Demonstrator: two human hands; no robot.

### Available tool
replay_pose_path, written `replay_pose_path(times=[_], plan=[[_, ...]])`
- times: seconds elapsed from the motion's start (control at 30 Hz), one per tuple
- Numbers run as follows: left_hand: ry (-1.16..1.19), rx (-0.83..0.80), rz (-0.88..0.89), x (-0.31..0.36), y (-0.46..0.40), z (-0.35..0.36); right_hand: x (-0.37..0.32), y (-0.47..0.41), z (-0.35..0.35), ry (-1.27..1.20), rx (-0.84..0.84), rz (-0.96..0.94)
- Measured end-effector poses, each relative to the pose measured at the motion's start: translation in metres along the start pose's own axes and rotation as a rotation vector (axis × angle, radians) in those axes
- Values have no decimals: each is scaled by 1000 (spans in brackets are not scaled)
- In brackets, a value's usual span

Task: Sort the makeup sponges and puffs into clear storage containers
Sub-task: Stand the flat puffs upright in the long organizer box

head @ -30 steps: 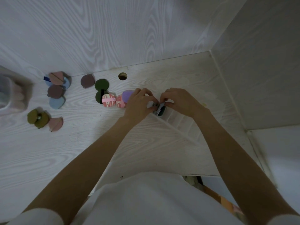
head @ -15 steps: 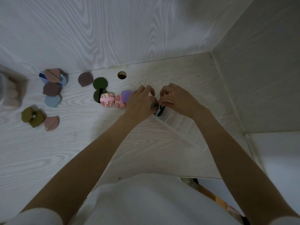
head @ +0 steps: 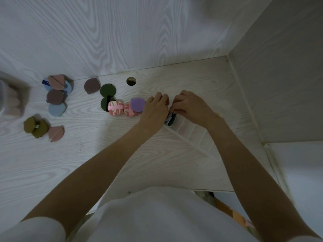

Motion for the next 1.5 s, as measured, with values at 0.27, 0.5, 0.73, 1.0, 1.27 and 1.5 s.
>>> replay_pose_path(times=[0.27, 0.5, 0.73, 1.0, 1.27, 1.5], plan=[[247, -15, -129, -21, 15, 9, -6, -4, 2, 91, 47, 32], [364, 40, -190, -27, 17, 2, -7, 1, 3, 133, 22, 166], [382, 62, -180, -25, 19, -1, -4, 5, 18, 232, -42, 409], [512, 112, -287, -36, 24, 2, -15, 15, 12, 239, -42, 322], [591, 215, -325, -63, 65, -38, -35, 11, -14, 276, 262, 271], [387, 283, -806, -175, 141, -54, -91, -73, 14, -95, 276, 215]])
Point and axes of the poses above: each hand's wrist, its own y-axis away from the middle knuckle, its own z-axis out of the palm, x = y × z, the point moved 9 cm from there along -y, towards the middle knuckle, and after that the axes turned 14 degrees about x, right-handed, at the moved point
